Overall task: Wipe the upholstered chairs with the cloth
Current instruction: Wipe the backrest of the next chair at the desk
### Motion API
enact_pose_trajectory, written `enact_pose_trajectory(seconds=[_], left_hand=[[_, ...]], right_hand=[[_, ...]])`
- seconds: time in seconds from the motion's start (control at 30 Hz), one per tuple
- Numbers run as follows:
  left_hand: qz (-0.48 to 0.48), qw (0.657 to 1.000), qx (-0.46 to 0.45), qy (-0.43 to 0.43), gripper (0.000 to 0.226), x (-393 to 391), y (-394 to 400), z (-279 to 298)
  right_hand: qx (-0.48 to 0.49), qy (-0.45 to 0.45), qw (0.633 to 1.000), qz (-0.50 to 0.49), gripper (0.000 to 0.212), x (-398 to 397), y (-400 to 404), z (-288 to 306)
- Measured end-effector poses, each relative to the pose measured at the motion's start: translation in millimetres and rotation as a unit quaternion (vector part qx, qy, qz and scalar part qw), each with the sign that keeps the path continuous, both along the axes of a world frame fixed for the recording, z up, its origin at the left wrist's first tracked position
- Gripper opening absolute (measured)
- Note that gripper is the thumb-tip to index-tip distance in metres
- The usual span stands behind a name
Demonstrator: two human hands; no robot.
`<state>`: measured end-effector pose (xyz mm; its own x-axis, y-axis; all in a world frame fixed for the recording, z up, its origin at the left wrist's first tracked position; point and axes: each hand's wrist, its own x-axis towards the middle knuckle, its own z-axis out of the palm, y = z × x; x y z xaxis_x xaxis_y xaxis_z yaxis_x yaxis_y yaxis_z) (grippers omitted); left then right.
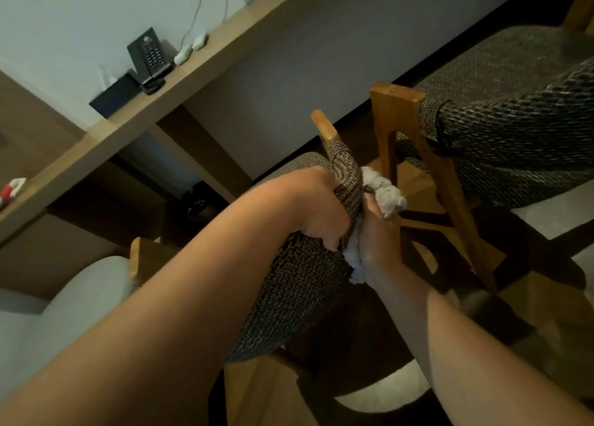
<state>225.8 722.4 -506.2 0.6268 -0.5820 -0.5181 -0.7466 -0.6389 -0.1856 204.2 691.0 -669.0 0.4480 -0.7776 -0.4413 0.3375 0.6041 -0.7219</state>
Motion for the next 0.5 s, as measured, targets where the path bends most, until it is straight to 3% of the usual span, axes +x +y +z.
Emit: enact_pose_trajectory(seconds=[0.13, 0.3, 0.4, 0.5], left_hand=[[-0.002, 1.000, -0.005, -0.003, 0.082, 2.1, -0.3, -2.8], [0.009, 1.000, -0.007, 0.016, 0.088, -0.2, -0.6, -0.6], [0.009, 1.000, -0.015, 0.013, 0.089, -0.3, -0.3, -0.1], [-0.003, 1.000, -0.015, 0.013, 0.080, 0.8, 0.4, 0.2]], right_hand=[[0.013, 0.005, 1.000, 0.021, 0.052, 16.1, -6.7, -14.1], [-0.004, 0.093, 0.995, 0.043, 0.024, 20.8, -42.7, -1.1], [0.028, 0.004, 0.998, -0.056, 0.050, 14.6, -21.8, 11.8], [0.002, -0.086, 0.989, -0.122, 0.035, -4.6, 28.4, 24.7]])
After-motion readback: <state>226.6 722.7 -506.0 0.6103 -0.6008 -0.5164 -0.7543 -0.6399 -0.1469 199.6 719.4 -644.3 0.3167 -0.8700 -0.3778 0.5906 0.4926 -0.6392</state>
